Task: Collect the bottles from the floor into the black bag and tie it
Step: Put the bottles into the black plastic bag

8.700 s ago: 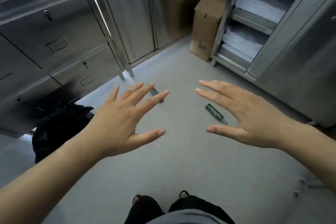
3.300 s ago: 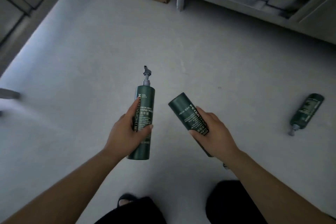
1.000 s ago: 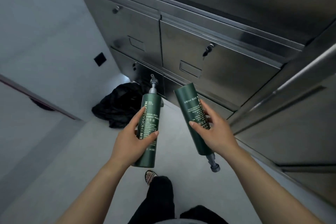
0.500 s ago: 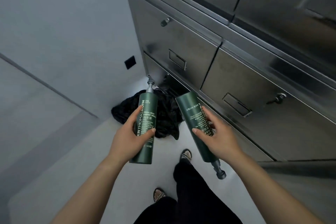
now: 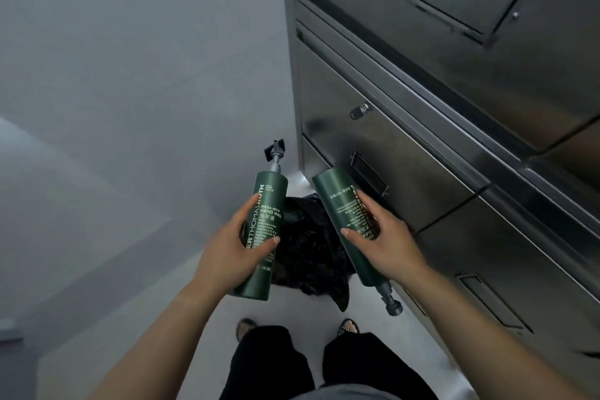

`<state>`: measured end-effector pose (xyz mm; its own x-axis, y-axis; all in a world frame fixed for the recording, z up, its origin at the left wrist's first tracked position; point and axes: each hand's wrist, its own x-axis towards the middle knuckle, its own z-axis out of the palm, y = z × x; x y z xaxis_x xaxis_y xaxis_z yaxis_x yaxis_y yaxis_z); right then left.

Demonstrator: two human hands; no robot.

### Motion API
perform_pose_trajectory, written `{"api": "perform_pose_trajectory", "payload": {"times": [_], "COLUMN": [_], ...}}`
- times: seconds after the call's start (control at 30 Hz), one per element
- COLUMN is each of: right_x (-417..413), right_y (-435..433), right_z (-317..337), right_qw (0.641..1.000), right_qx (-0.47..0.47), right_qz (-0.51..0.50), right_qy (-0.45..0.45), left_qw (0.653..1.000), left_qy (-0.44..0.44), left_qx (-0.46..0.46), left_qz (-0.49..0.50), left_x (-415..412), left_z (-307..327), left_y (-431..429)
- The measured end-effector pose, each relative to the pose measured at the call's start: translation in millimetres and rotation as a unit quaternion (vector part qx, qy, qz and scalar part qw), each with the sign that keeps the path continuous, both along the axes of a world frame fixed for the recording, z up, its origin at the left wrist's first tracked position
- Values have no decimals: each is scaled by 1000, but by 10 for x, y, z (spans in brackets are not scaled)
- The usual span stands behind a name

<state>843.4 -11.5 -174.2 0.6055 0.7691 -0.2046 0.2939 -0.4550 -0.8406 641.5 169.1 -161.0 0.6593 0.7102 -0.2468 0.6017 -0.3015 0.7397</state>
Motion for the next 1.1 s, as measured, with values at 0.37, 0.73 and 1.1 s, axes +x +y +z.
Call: {"api": "perform_pose_trajectory", "payload": {"times": [0.37, 0.73, 1.1], "right_x": [-316, -984, -1444], "right_y": [802, 776, 783], "right_z": [-239, -323, -1258], "right_qw": [973, 912, 888], "right_qx": [-51, -49, -79], "right_qz": [-220, -406, -452], "right_qy": [-48, -30, 28], "left_qw": [976, 928, 901], "left_qy": [20, 39, 76], "left_qx": [-36, -29, -63], "left_qz": [-216, -370, -423], "left_x": [618, 766, 782], "left_z": [-153, -348, -1278], "left_y": [1466, 1941, 1777]}}
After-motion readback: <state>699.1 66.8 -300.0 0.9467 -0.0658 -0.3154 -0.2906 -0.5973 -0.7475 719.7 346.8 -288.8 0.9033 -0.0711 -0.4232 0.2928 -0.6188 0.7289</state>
